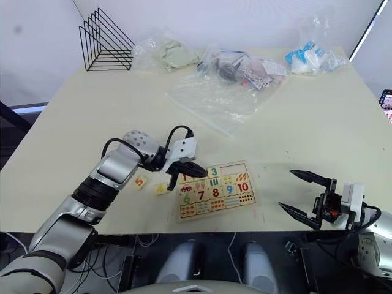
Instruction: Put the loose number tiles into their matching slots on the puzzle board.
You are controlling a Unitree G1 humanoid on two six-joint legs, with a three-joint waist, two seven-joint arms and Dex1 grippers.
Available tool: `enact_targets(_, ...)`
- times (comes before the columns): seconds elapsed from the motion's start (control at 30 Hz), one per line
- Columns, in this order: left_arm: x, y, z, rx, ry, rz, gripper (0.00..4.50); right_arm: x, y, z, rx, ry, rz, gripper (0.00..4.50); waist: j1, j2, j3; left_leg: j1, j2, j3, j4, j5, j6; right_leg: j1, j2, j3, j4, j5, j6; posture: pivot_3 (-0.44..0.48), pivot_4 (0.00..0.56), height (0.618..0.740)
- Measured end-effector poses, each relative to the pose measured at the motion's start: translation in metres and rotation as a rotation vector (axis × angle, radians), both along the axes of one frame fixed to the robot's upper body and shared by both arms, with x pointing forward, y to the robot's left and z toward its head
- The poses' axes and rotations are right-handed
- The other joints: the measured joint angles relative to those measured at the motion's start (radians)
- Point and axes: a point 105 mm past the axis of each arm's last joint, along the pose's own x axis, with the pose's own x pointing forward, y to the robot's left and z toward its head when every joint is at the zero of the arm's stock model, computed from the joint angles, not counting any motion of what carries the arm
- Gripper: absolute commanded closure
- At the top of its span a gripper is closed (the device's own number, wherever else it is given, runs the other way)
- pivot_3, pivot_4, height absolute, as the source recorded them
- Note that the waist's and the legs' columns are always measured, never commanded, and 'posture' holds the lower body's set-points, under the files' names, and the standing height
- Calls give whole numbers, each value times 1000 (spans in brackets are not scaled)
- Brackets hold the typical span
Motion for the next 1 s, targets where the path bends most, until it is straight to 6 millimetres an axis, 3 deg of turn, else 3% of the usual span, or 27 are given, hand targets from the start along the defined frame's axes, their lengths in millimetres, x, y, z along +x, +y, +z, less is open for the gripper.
enact_targets(1.0,1,-1,-1,-7,-14,9,4480,-2,2,-1,1,4,3,0,0,0,0,0,0,0,0,0,0,0,0,0,0,0,0,0,150,740)
